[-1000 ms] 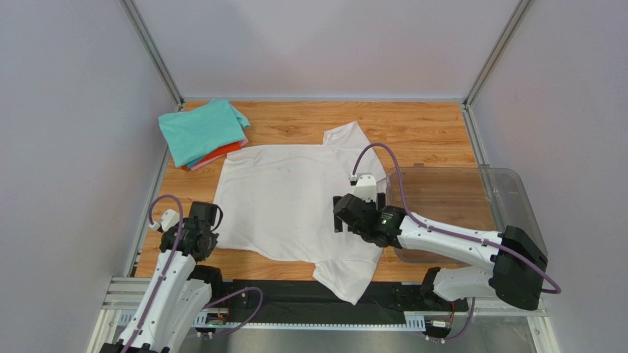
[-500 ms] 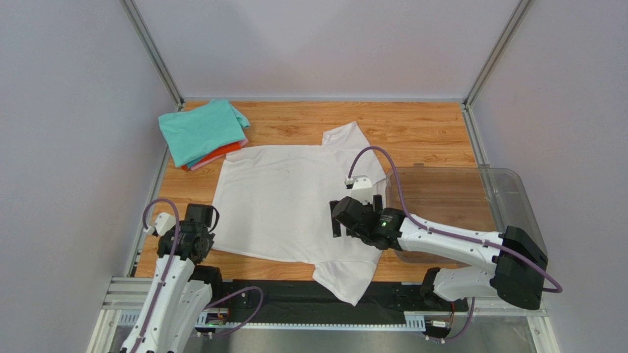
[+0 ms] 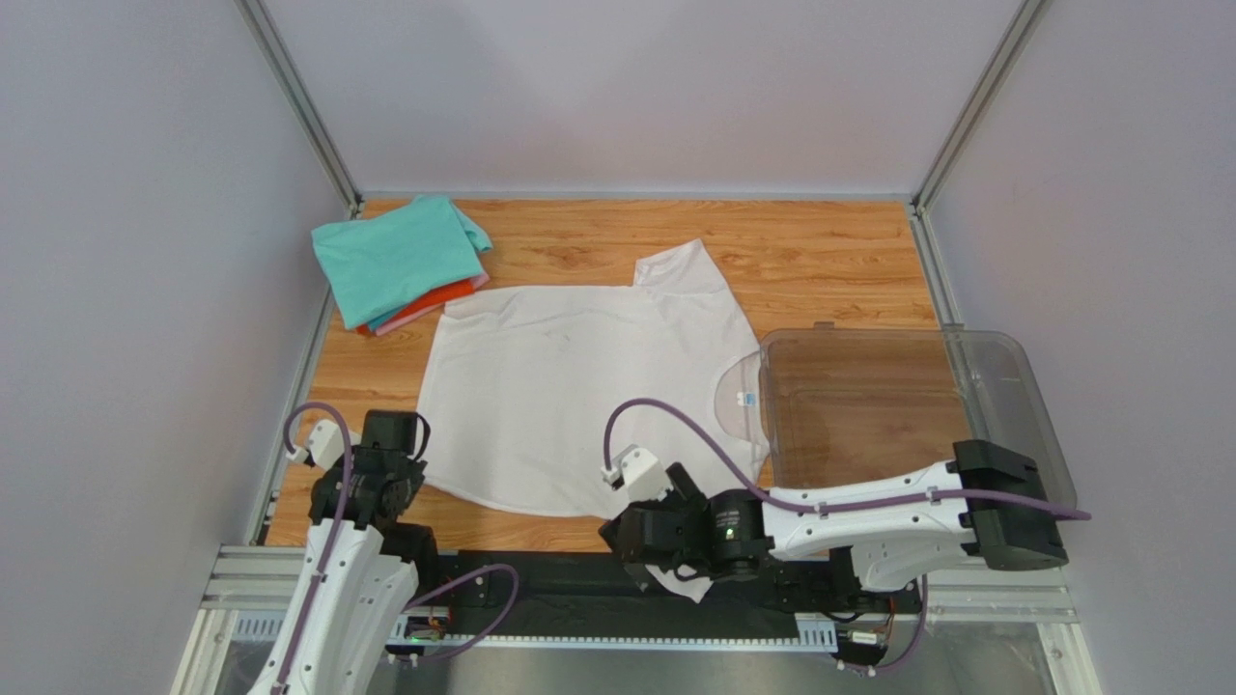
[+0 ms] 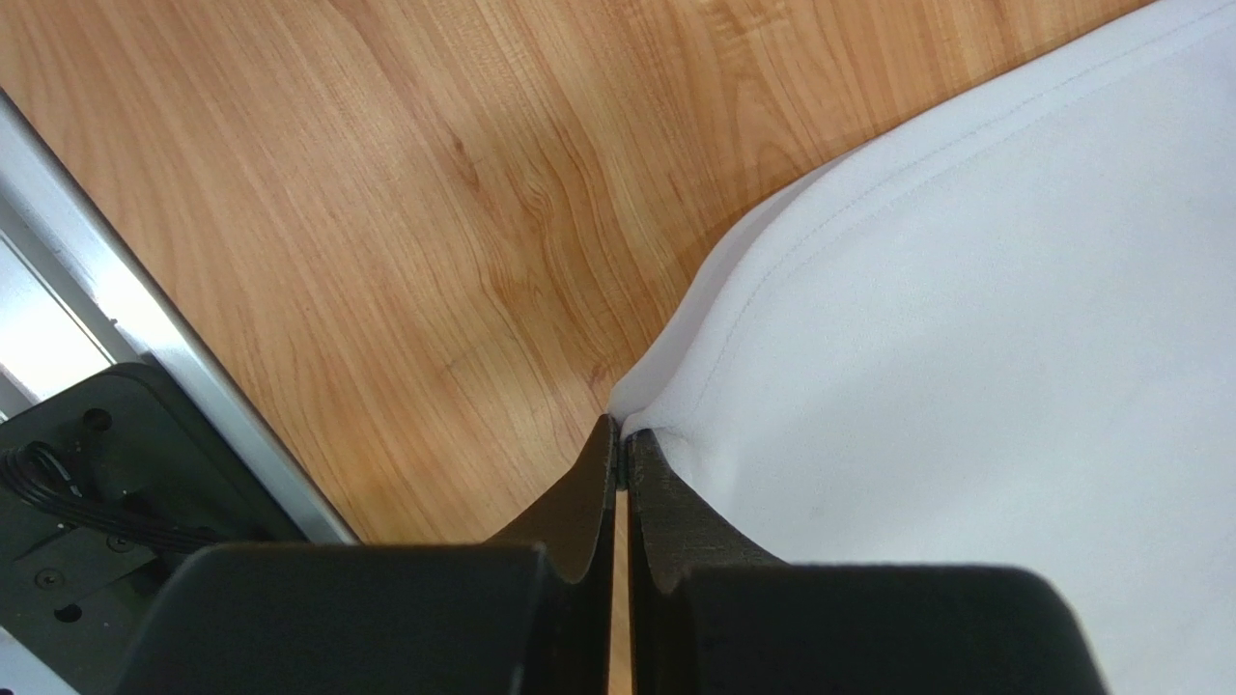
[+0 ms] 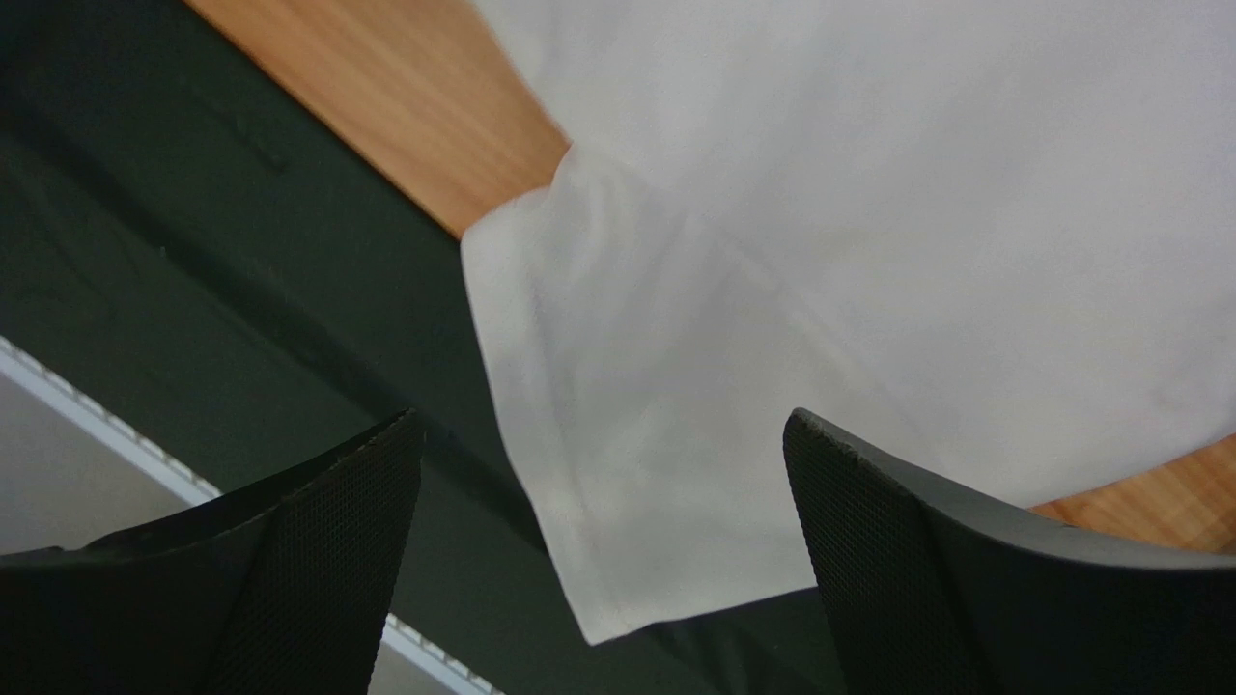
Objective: Fold and stack the t-shirts
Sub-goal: Fold the tshirt
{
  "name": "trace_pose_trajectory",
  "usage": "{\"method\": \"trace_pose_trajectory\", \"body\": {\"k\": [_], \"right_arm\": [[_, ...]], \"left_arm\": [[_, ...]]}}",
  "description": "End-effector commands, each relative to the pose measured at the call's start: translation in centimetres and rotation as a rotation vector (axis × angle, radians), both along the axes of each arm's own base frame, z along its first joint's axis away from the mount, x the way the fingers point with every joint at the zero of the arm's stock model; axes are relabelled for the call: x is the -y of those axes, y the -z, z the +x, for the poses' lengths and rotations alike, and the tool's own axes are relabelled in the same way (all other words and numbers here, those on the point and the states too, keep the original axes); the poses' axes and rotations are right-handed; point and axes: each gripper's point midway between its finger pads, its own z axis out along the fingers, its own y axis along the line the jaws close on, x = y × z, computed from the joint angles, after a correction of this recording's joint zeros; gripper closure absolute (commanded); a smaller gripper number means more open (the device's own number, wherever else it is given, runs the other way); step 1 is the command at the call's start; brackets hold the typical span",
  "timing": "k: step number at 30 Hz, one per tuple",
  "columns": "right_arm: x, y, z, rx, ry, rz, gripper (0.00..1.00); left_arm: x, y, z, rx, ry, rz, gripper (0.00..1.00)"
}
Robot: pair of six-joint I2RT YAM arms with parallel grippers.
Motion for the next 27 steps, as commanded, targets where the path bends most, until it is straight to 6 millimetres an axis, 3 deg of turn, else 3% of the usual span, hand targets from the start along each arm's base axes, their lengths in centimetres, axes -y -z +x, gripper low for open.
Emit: {"method": "trace_pose_trajectory", "body": {"k": [1, 4, 7, 13, 18, 27], "right_arm": [[0.4, 1.2, -3.6, -0.088, -0.015, -0.063, 0.1], [1.1, 2.7, -5.8, -0.173, 0.001, -0.098, 0.21], [1.9, 3.4, -6.3, -0.192, 0.029, -0.114, 0.29], [3.5, 4.4, -6.7, -0.226, 0.074, -0.136, 0.42], [5.2, 5.1, -6.6, -0.241, 0.117, -0.151, 0.44], [5.8, 5.3, -5.7, -0.199, 0.15, -0.144, 0.72]], "left_arm": [[0.0, -0.2, 0.6, 0.002, 0.019, 0.008, 1.0], [0.1, -0.2, 0.6, -0.005, 0.022, 0.005, 1.0], [0.1, -0.3, 0.8, 0.0, 0.034, 0.007, 1.0], [0.1, -0.2, 0.8, -0.004, 0.035, 0.01, 1.0], [0.2, -0.2, 0.8, -0.004, 0.037, 0.007, 1.0], [0.1, -0.4, 0.9, -0.002, 0.041, 0.011, 1.0]]}}
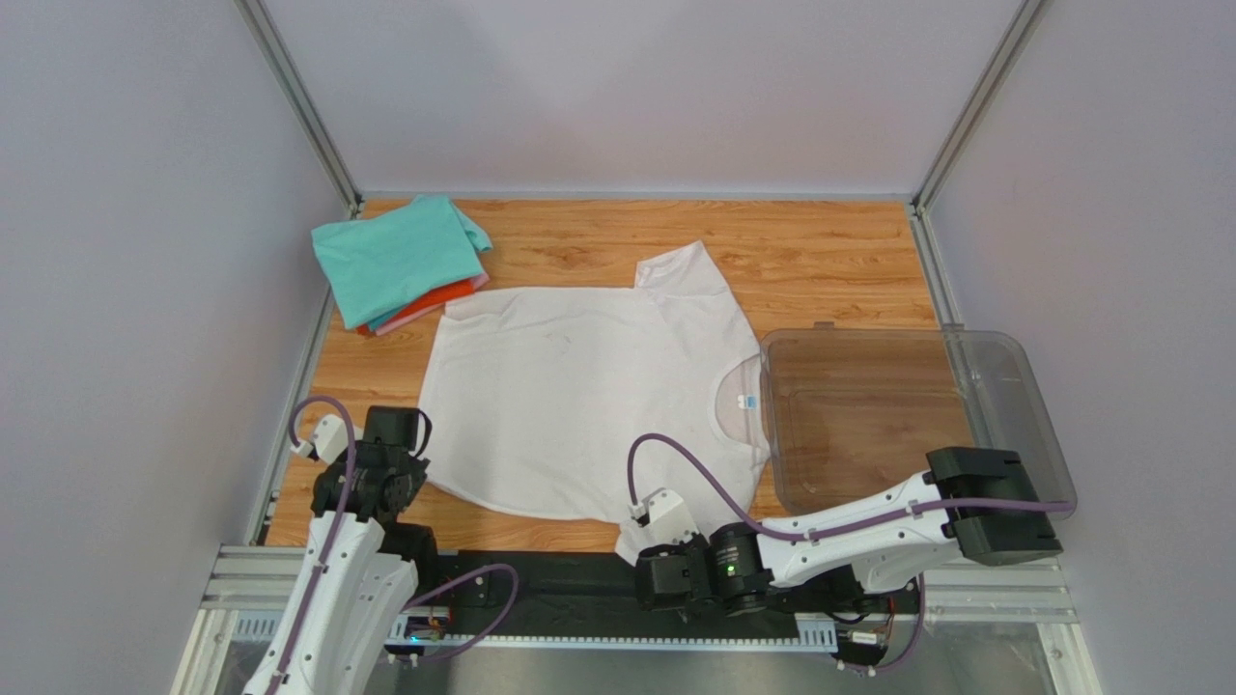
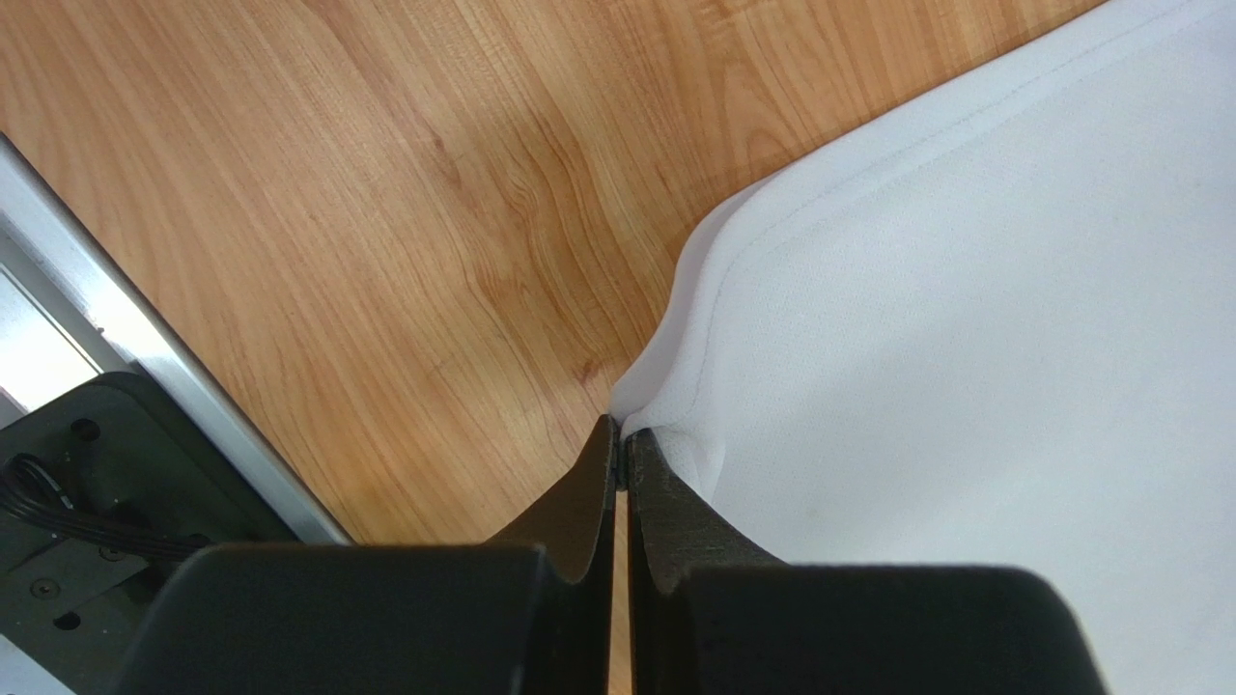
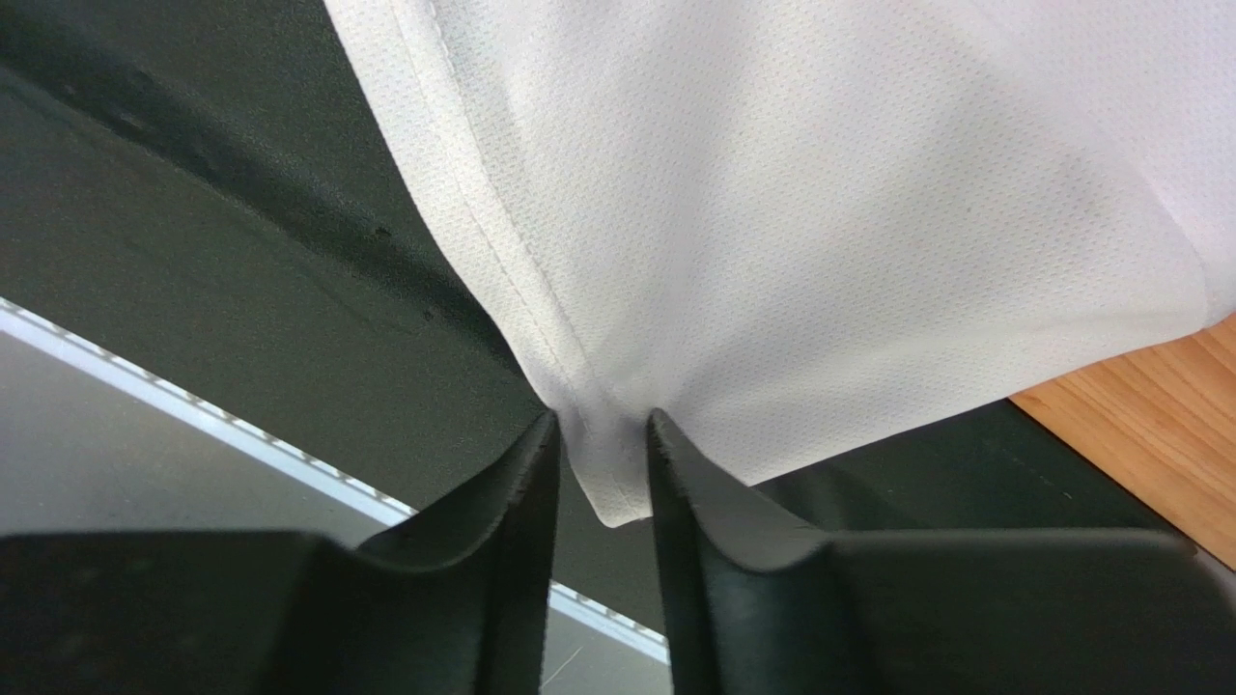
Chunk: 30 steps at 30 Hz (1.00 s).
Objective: Fold and stack the t-shirts
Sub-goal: Fold the tshirt
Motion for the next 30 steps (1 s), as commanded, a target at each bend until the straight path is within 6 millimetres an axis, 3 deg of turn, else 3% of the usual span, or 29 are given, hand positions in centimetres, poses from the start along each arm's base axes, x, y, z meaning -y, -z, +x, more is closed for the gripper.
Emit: {"method": "trace_pose_trajectory", "body": {"k": [1, 5, 7, 20, 30], "right_arm": [[1.3, 0.5, 0.7, 0.04, 0.027, -0.035, 0.79], [1.4, 0.1, 1.6, 0.082, 0.047, -0.021, 0.89], [1.3, -0.6, 2.0, 0.099, 0.053, -0.003, 1.0], [0.6, -7.9, 9.3, 0.328, 0.139, 0.153, 1.0], [1.6, -11.3, 13.8, 0.425, 0.181, 0.157, 1.0]], "left_arm": [[-0.2, -0.8, 0.6, 0.024, 0.007, 0.011, 1.0], [0.0, -0.6, 0.7, 0.024, 0.019, 0.007, 1.0], [0.2, -0.8, 1.0, 0.032, 0.033, 0.0, 1.0], [1.5, -3.3, 2.8, 0.124, 0.101, -0.043, 1.0], [1.0, -5.1, 3.7, 0.12, 0.081, -0.02, 1.0]]}}
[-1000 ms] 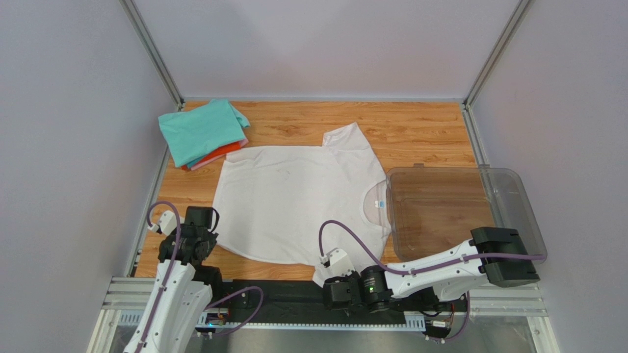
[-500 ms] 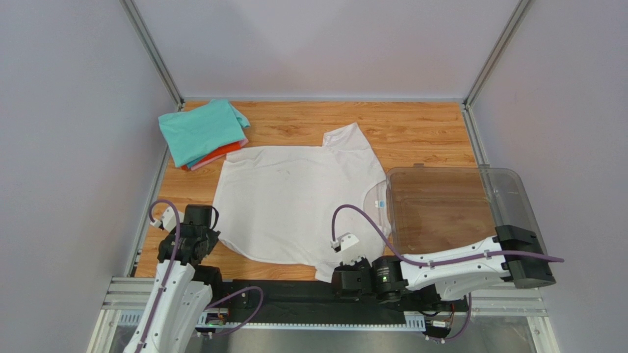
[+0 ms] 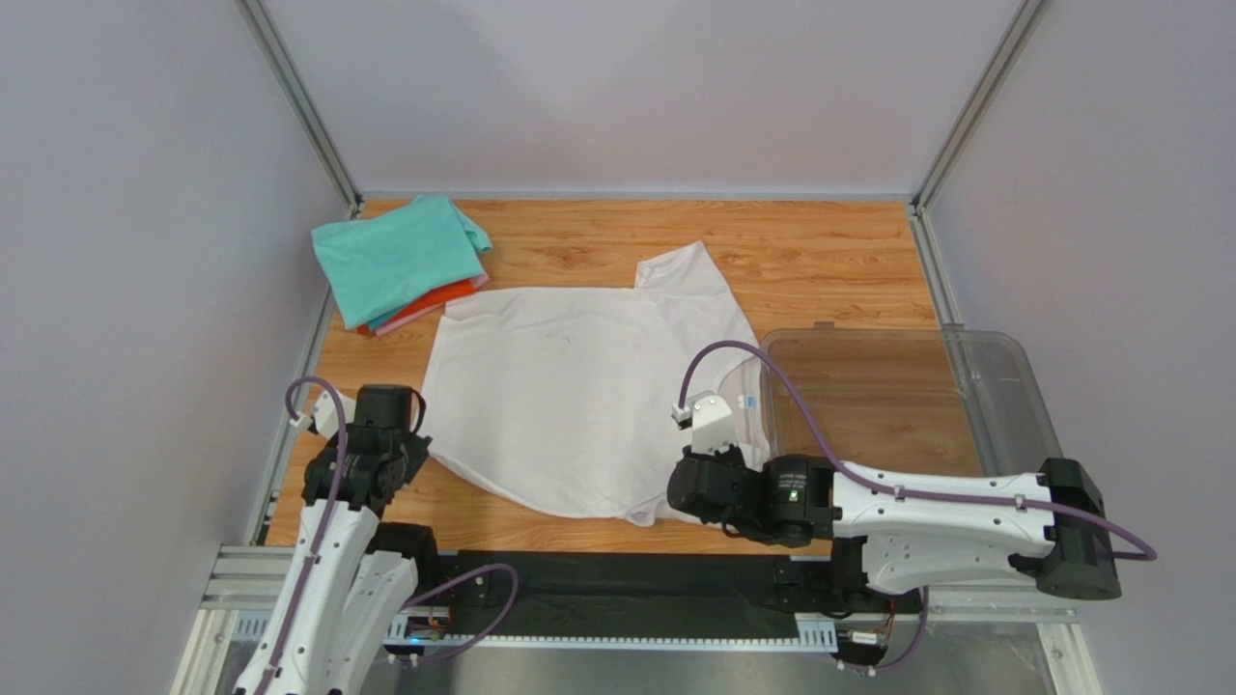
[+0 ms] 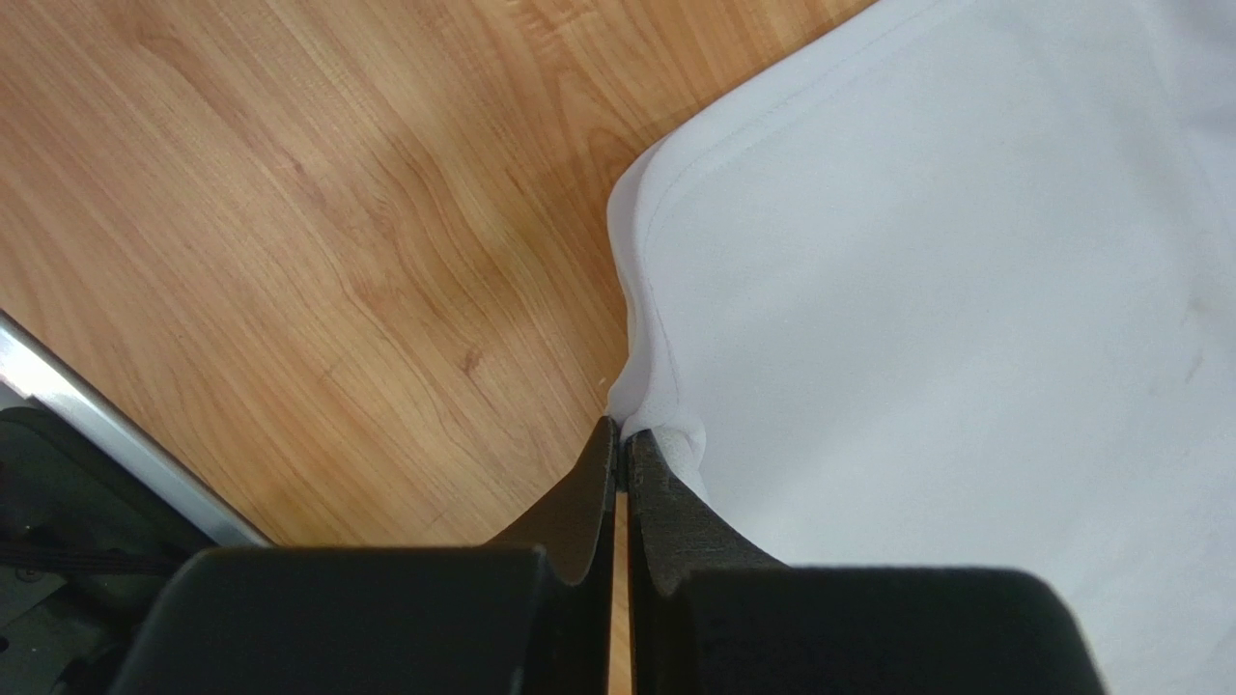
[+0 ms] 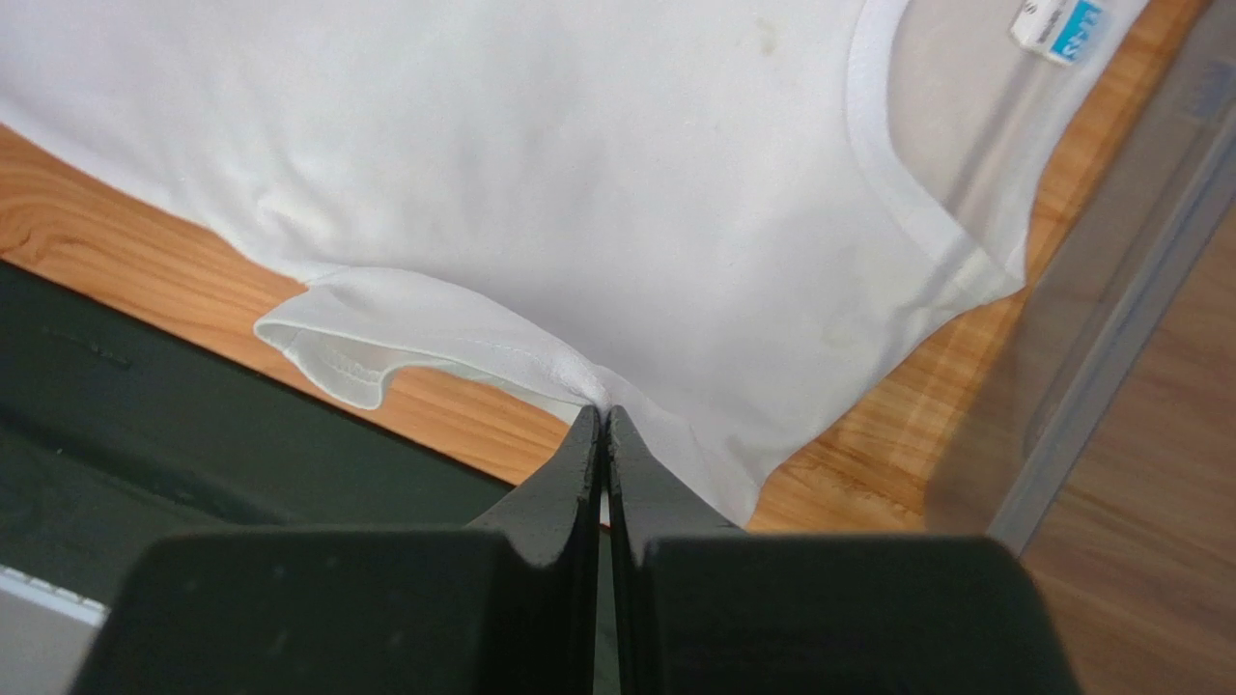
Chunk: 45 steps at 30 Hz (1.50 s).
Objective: Fold and stack the t-shirts
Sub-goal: Fold the tshirt
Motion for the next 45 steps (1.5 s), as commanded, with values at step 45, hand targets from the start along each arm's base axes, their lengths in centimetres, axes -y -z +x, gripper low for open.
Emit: {"method": "trace_pose_trajectory", "body": {"k": [45], "right_arm": [[-0.9, -5.6, 19.1, 0.22, -0.062, -0.056, 1.0]], "left_arm": [[-2.3, -1.0, 6.4, -0.077, -0.057, 0.078, 1.0]]}}
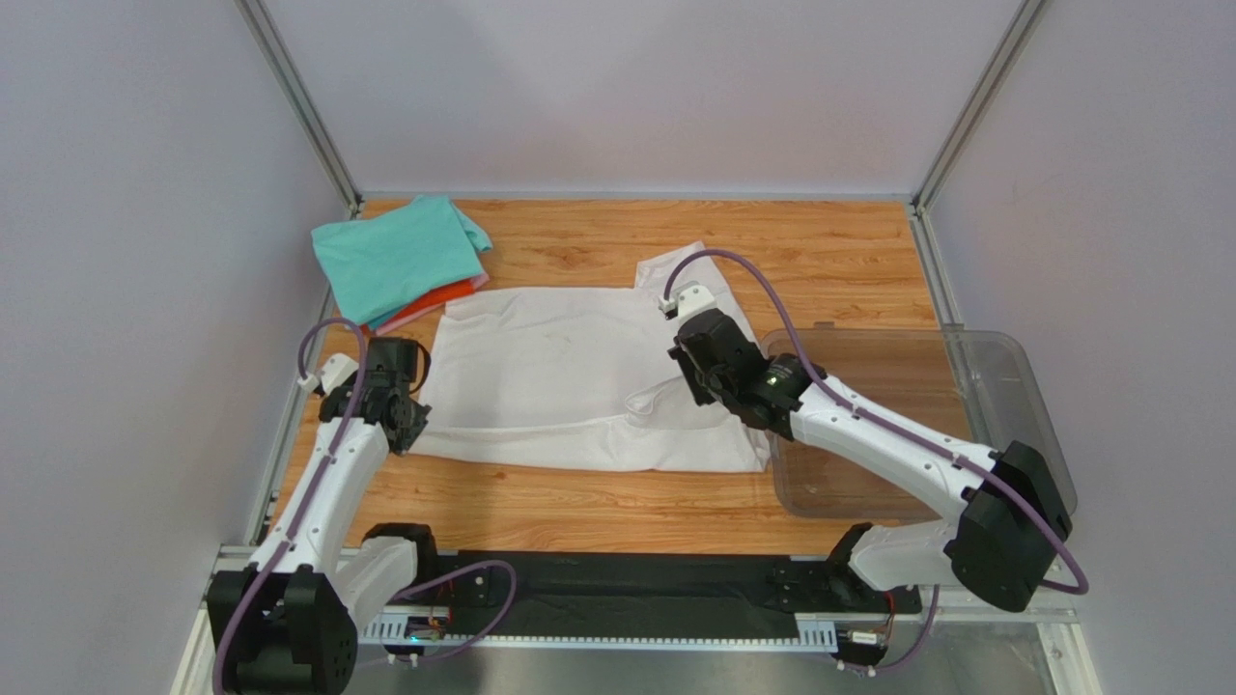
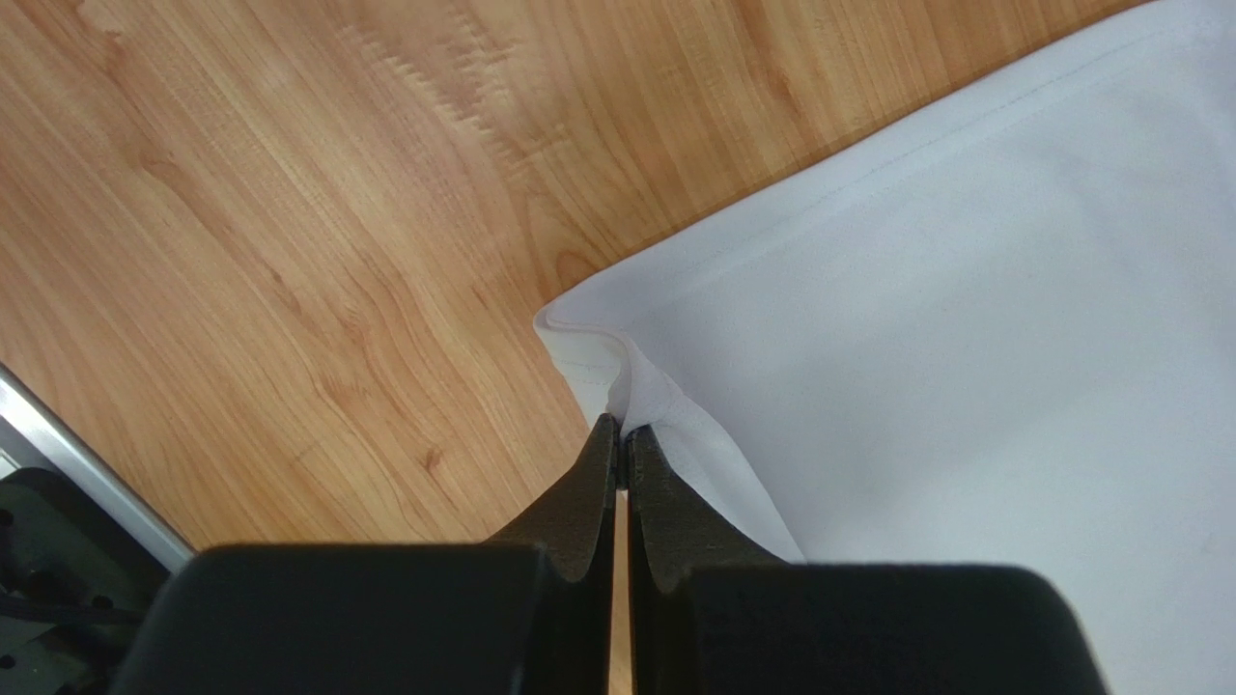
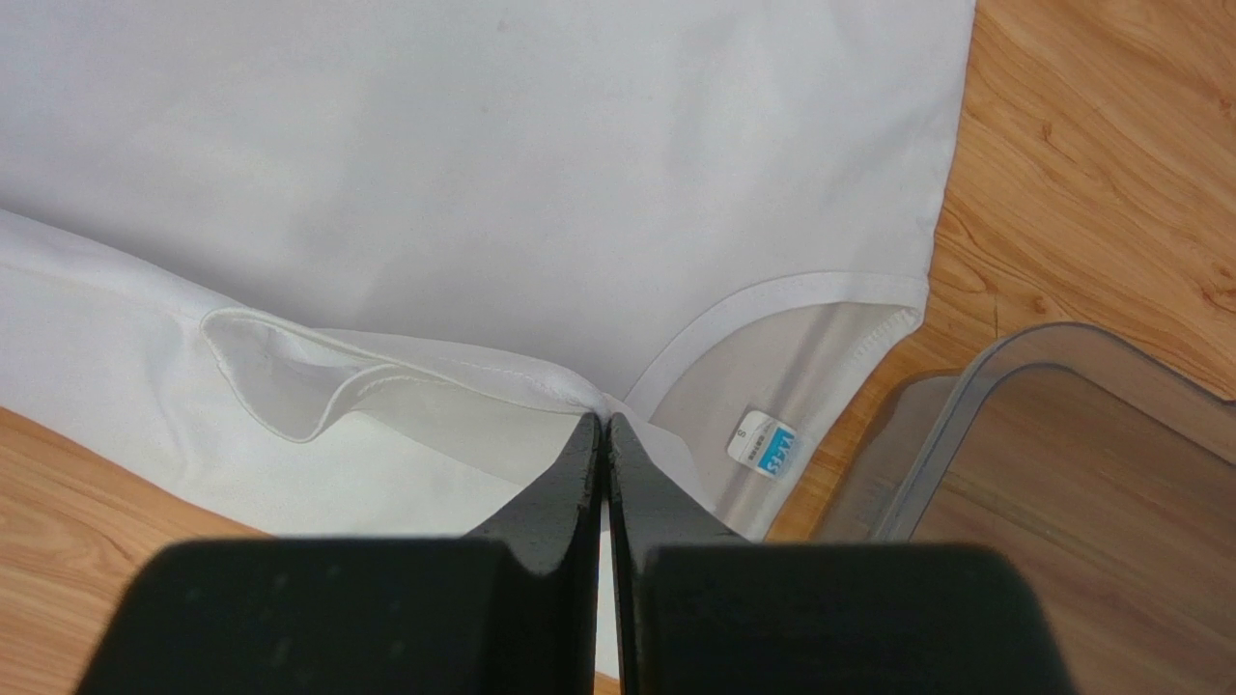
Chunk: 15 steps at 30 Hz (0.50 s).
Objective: Fold and stack the t-shirts
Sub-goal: Fold the tshirt
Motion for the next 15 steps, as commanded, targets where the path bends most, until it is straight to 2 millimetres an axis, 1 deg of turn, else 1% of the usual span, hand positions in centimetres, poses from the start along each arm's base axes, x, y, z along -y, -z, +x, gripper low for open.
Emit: {"method": "trace_pose_trajectory", "body": {"k": [1, 2, 3, 5, 6, 7, 10, 12, 14, 15], "right_arm": [[-1.4, -2.2, 2.2, 0.061, -0.04, 0.044, 1.0], [-1.5, -2.3, 2.5, 0.064, -0.04, 0.049, 1.0], [-1.5, -1.9, 2.9, 0.056, -0.039, 0.045, 1.0], [-1.6, -1.8, 3.3, 0.053, -0.045, 0.045, 1.0], [-1.7, -1.2, 3.7, 0.043, -0.042, 0.036, 1.0], [-1.7, -1.1, 3.9, 0.04, -0.04, 0.034, 1.0], [-1.9, -0.3, 4.8, 0.031, -0.025, 0.028, 1.0], [-1.8, 0.5, 5.6, 0.024, -0.004, 0.02, 1.0], [-2.1, 0.7, 6.3, 0.028, 0.009, 0.026, 1.0], [-2.0, 1.4, 6.8, 0.026, 0.023, 0.013, 1.0]], "left_arm": [[-0.3, -1.2, 2.2, 0.054, 0.003, 0.008, 1.0], [-0.2, -1.1, 2.4, 0.055, 0.006, 0.005, 1.0], [-0.2, -1.0, 2.6, 0.05, 0.007, 0.003, 1.0], [0.0, -0.5, 3.0, 0.029, 0.019, 0.0, 1.0], [-0.5, -0.1, 3.0, 0.006, -0.001, -0.002, 1.0], [-0.6, -0.2, 3.2, 0.005, -0.003, -0.005, 1.0], [-0.7, 0.6, 3.5, -0.026, -0.009, -0.013, 1.0], [-0.8, 0.7, 3.8, -0.032, -0.014, -0.016, 1.0], [-1.0, 1.1, 4.0, -0.05, -0.016, -0.019, 1.0], [-0.9, 1.4, 4.1, -0.059, -0.01, -0.031, 0.97]]}}
